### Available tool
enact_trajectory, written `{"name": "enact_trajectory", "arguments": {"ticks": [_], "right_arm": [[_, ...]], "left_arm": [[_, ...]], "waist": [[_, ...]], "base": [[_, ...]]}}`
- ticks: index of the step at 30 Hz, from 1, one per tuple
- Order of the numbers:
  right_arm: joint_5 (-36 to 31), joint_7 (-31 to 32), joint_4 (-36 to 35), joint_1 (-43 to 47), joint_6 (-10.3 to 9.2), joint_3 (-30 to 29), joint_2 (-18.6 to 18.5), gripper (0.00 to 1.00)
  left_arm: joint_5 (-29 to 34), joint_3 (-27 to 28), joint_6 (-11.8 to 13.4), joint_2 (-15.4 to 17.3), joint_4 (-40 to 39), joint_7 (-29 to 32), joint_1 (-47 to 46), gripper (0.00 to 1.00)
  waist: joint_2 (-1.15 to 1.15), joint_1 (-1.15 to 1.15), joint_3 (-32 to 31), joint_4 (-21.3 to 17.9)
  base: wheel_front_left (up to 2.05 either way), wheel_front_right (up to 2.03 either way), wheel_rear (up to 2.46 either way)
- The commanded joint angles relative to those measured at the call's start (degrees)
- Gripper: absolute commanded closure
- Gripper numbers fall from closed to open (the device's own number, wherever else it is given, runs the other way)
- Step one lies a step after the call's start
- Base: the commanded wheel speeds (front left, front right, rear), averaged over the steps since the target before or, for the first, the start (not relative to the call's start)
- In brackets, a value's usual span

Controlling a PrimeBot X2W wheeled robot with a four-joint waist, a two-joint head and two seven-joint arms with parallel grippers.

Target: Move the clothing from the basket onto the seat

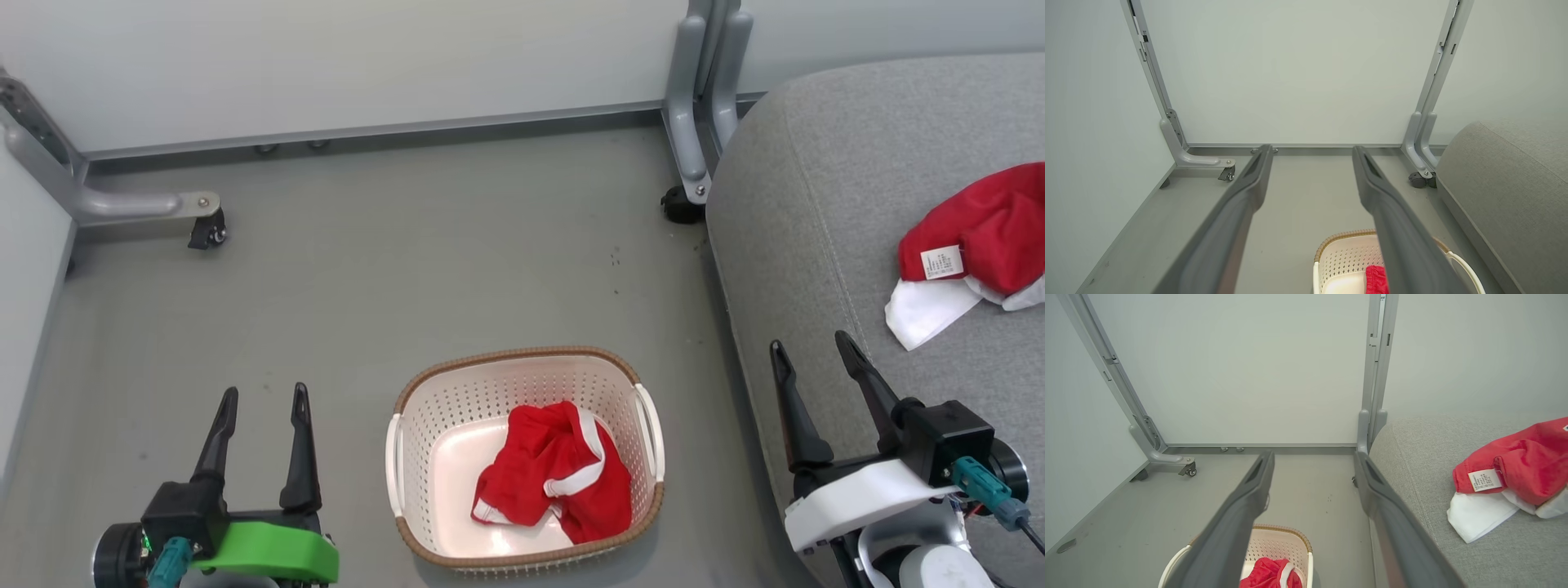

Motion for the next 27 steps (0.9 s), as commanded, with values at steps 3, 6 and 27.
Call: {"name": "enact_trajectory", "arguments": {"ticks": [3, 6, 27], "right_arm": [[0.51, 0.75, -0.46, 1.55, -0.06, 0.05, -0.15, 0.00], [0.64, 1.17, -0.75, 2.26, -0.06, 0.11, -0.14, 0.00], [0.92, 2.16, -1.47, 2.53, -0.06, -0.27, -0.15, 0.00]], "left_arm": [[1.08, 0.60, -0.55, -0.39, 0.81, -0.03, 1.44, 0.00], [1.52, 0.81, -0.91, -0.67, 1.36, -0.03, 1.84, 0.00], [3.46, 2.62, -2.68, -1.86, 4.11, -0.04, 0.80, 0.00]], "waist": [[0.00, 0.00, -1.59, 0.16], [0.00, 0.00, -2.03, 0.18], [0.00, 0.00, -2.08, 0.26]], "base": [[0.00, 0.00, 0.00], [0.00, 0.00, 0.00], [0.00, 0.00, 0.00]]}}
